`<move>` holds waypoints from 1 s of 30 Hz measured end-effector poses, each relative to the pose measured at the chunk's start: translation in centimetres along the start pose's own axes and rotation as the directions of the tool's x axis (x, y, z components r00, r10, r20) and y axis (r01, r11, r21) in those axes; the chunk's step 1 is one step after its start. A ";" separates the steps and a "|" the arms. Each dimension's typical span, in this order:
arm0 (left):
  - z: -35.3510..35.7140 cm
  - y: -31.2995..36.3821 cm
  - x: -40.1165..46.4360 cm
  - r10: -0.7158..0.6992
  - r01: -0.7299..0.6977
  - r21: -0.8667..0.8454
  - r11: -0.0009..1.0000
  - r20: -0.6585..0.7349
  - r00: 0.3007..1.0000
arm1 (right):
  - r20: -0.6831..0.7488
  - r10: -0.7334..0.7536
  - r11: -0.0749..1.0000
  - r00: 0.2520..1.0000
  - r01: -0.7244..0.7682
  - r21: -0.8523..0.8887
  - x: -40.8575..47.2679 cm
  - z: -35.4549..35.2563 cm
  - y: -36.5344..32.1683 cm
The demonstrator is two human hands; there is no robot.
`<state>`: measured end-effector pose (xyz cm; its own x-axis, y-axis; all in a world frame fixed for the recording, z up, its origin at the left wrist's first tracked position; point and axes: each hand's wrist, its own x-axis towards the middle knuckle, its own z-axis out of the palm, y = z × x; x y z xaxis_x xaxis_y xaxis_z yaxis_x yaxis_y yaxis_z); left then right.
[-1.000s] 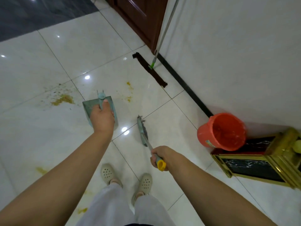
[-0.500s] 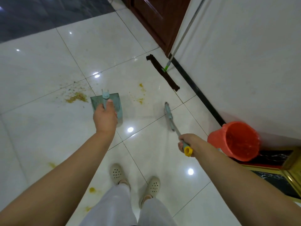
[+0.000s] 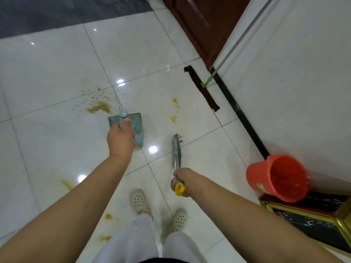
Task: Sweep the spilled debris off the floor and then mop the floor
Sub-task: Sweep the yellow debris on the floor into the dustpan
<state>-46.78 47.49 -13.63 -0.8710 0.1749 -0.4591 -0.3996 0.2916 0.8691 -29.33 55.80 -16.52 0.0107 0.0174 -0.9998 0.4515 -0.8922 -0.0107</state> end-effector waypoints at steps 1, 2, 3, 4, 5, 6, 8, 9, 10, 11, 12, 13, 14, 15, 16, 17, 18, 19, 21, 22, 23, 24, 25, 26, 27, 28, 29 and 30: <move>-0.7 0.0 0.4 -0.001 0.001 -0.009 1.000 -0.008 1.000 | 0.027 0.029 0.999 0.999 -0.029 0.022 -0.1 1.8 0.0; -1.6 0.0 0.8 -0.004 0.004 -0.015 1.000 -0.016 1.000 | 0.041 0.058 0.997 0.997 -0.060 0.053 -0.3 3.4 -0.3; -2.5 0.0 1.2 -0.010 0.009 -0.017 1.000 -0.026 1.000 | 0.053 0.060 0.996 0.997 -0.064 0.066 -0.4 5.0 -0.5; -3.5 0.0 1.7 -0.017 0.016 -0.019 1.000 -0.035 0.999 | 0.067 0.043 0.997 0.997 -0.047 0.058 -0.5 6.5 -0.9; -4.5 -0.1 2.2 -0.023 0.022 -0.020 1.000 -0.044 0.999 | 0.083 0.024 0.998 0.996 -0.028 0.057 -0.6 7.9 -1.3; -5.4 -0.1 2.7 -0.026 0.025 -0.020 0.999 -0.050 0.998 | 0.093 0.003 0.998 0.996 -0.009 0.065 -0.7 9.2 -1.7; -7.4 -0.2 3.6 -0.031 0.030 -0.019 0.999 -0.064 0.997 | 0.107 -0.043 0.996 0.993 0.034 0.083 -0.7 11.7 -2.5; -8.4 -0.2 4.0 -0.035 0.033 -0.027 0.999 -0.074 0.997 | 0.115 -0.069 0.995 0.991 0.060 0.074 -0.8 12.9 -2.9; -9.4 -0.2 4.5 -0.042 0.038 -0.041 0.998 -0.083 0.996 | 0.117 -0.089 0.995 0.989 0.082 0.060 -0.7 14.1 -3.2; -10.2 -0.3 4.9 -0.050 0.045 -0.056 0.997 -0.092 0.995 | 0.133 -0.102 0.994 0.986 0.096 0.051 -0.8 15.2 -3.5; -11.1 -0.3 5.3 -0.058 0.052 -0.066 0.996 -0.103 0.993 | 0.150 -0.110 0.993 0.983 0.104 0.050 -0.9 16.4 -3.8; -11.9 -0.4 5.7 -0.068 0.060 -0.070 0.996 -0.114 0.991 | 0.168 -0.113 0.993 0.979 0.105 0.056 -1.1 17.5 -4.1; -12.6 -0.5 6.1 -0.078 0.069 -0.075 0.995 -0.124 0.989 | 0.182 -0.117 0.992 0.976 0.107 0.064 -1.2 18.7 -4.4; -13.3 -0.6 6.4 -0.089 0.079 -0.082 0.994 -0.133 0.987 | 0.195 -0.122 0.991 0.973 0.109 0.073 -1.3 19.8 -4.6; -14.0 -0.6 6.8 -0.100 0.087 -0.089 0.992 -0.144 0.984 | 0.212 -0.124 0.991 0.969 0.109 0.077 -1.5 20.9 -4.9; -14.7 -0.7 7.1 -0.110 0.096 -0.095 0.991 -0.159 0.981 | 0.226 -0.126 0.991 0.966 0.110 0.080 -1.7 22.0 -5.1; -15.3 -0.7 7.5 -0.121 0.104 -0.103 0.989 -0.176 0.977 | 0.235 -0.129 0.990 0.964 0.112 0.083 -1.8 22.9 -5.3; -16.0 -0.8 7.9 -0.133 0.113 -0.109 0.988 -0.196 0.971 | 0.241 -0.134 0.989 0.961 0.115 0.090 -1.9 23.7 -5.6; -17.4 -0.8 8.6 -0.150 0.126 -0.114 0.985 -0.235 0.960 | 0.248 -0.151 0.986 0.957 0.127 0.108 -2.2 24.9 -6.1; -18.1 -0.8 9.0 -0.153 0.128 -0.113 0.985 -0.251 0.956 | 0.254 -0.159 0.984 0.954 0.132 0.119 -2.3 25.1 -6.4; -18.8 -0.8 9.3 -0.154 0.128 -0.111 0.986 -0.267 0.951 | 0.260 -0.161 0.982 0.952 0.129 0.136 -2.4 25.2 -6.6; -19.3 -0.8 9.6 -0.153 0.128 -0.104 0.986 -0.282 0.947 | 0.258 -0.161 0.980 0.953 0.124 0.156 -2.5 25.2 -6.8; -19.8 -0.7 9.8 -0.150 0.128 -0.093 0.987 -0.295 0.943 | 0.252 -0.161 0.977 0.954 0.118 0.177 -2.7 25.0 -7.0; -20.1 -0.7 10.0 -0.146 0.128 -0.080 0.989 -0.309 0.940 | 0.248 -0.162 0.975 0.955 0.116 0.189 -2.8 24.8 -7.2; -20.3 -0.5 10.2 -0.142 0.127 -0.067 0.990 -0.323 0.936 | 0.250 -0.164 0.974 0.954 0.117 0.191 -3.1 24.7 -7.4; -20.5 -0.3 10.3 -0.141 0.129 -0.056 0.990 -0.334 0.932 | 0.250 -0.168 0.974 0.953 0.123 0.189 -3.3 24.6 -7.6; -20.6 -0.1 10.5 -0.142 0.132 -0.053 0.990 -0.345 0.928 | 0.247 -0.173 0.974 0.953 0.128 0.187 -3.6 24.6 -7.8; -20.6 0.2 10.7 -0.144 0.131 -0.058 0.990 -0.352 0.925 | 0.241 -0.177 0.974 0.954 0.135 0.180 -3.8 24.7 -7.9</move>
<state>-62.05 30.00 -14.57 -0.8488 -0.2117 -0.4845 -0.5266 0.2569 0.8104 -54.98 51.68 -13.08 -0.2849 0.0658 -0.9563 0.2811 -0.9481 -0.1490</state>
